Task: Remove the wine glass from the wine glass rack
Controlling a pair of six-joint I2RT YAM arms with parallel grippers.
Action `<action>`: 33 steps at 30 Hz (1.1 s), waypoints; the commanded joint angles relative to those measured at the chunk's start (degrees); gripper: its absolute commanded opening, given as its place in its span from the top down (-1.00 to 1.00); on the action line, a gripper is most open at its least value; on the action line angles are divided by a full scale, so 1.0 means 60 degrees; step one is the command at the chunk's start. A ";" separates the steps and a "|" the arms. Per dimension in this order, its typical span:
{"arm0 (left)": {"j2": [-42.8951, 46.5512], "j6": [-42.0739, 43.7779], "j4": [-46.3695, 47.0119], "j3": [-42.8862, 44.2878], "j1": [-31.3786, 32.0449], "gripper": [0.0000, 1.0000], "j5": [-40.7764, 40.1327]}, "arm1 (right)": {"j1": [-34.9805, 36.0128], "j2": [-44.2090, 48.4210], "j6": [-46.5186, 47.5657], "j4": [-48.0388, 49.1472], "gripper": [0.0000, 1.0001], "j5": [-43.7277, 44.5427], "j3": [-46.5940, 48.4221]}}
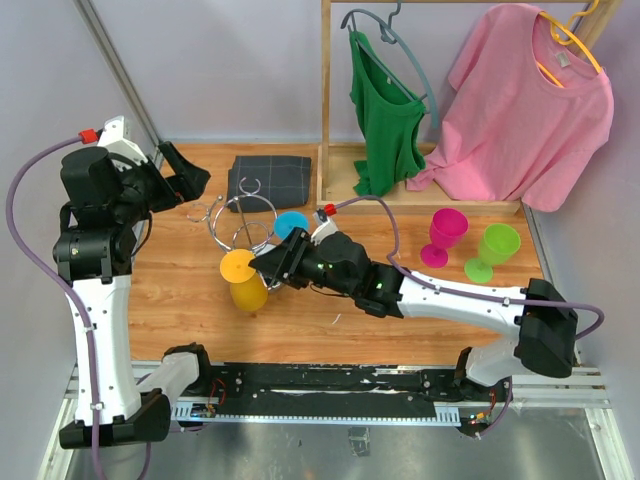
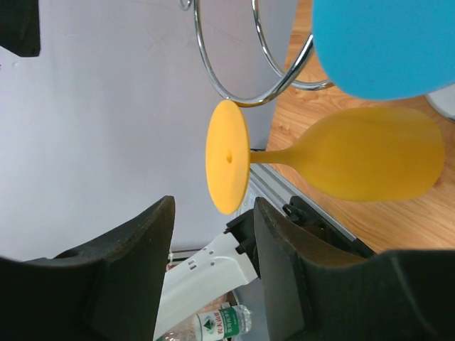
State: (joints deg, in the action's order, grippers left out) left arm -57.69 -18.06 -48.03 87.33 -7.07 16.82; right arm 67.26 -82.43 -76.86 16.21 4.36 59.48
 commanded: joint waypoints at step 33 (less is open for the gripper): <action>-0.0001 0.0330 0.0315 -0.0077 -0.0084 -0.99 0.0245 | 0.0032 -0.0733 -0.0662 0.0970 0.85 -0.0496 -0.0107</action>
State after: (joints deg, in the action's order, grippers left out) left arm -57.67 -16.88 -47.64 87.31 -7.07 17.69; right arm 67.26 -86.28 -80.14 19.77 1.61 59.48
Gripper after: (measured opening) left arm 0.993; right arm 0.134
